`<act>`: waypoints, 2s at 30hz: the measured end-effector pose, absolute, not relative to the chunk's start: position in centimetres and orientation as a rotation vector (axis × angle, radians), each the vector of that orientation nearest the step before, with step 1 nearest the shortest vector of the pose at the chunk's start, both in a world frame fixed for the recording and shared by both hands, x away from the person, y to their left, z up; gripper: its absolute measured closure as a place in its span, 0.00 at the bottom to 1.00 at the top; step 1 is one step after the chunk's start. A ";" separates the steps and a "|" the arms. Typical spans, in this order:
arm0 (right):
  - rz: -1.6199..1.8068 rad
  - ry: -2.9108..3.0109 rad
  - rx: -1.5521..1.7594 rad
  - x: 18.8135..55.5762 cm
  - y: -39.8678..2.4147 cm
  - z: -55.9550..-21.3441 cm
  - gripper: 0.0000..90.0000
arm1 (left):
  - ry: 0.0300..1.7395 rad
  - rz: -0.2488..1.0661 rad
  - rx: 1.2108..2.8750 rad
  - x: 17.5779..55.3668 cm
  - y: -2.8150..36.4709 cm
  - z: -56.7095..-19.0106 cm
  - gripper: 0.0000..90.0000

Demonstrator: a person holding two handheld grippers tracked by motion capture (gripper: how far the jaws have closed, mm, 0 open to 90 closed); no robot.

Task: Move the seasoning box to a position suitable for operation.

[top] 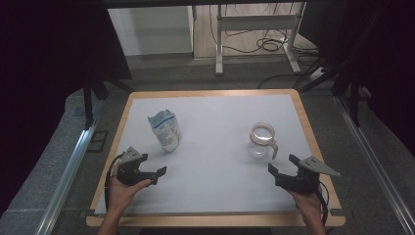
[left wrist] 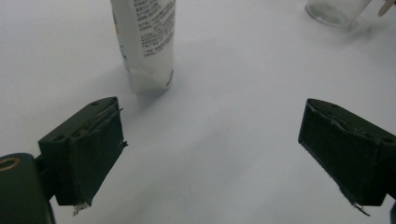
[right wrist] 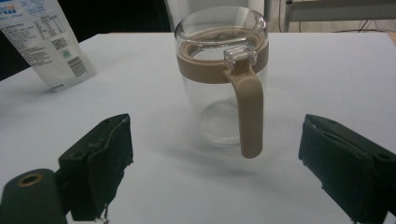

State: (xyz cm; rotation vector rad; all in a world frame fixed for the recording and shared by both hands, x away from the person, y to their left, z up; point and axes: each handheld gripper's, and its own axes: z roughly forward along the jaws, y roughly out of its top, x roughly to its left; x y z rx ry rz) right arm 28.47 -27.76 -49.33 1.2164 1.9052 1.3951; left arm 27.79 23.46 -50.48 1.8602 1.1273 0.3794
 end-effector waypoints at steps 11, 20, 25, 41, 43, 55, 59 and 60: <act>1.370 1.939 1.182 29.0 -27.9 -49.0 0.14 | 1.119 0.375 1.853 26.9 23.5 -50.1 0.09; 1.325 1.963 1.227 28.0 -28.4 -49.7 0.15 | 1.125 0.331 1.843 26.1 24.8 -51.0 0.12; 1.330 1.979 1.232 28.1 -28.3 -49.4 0.16 | 1.120 0.342 1.828 26.4 25.5 -51.1 0.13; 1.345 1.976 1.168 29.2 -27.4 -47.1 0.16 | 1.094 0.291 1.816 26.2 25.5 -51.2 0.17; 1.330 1.985 1.152 29.5 -27.3 -46.6 0.16 | 1.087 0.303 1.827 26.2 25.3 -51.2 0.17; 1.306 2.006 1.140 33.7 -26.6 -44.2 0.14 | 1.093 0.303 1.840 26.3 25.1 -51.3 0.14; 1.276 2.046 1.131 34.6 -26.0 -43.9 0.13 | 1.084 0.286 1.839 26.2 24.9 -51.3 0.14; 1.242 2.061 1.126 35.1 -25.5 -43.8 0.12 | 1.084 0.284 1.839 26.3 24.9 -51.2 0.14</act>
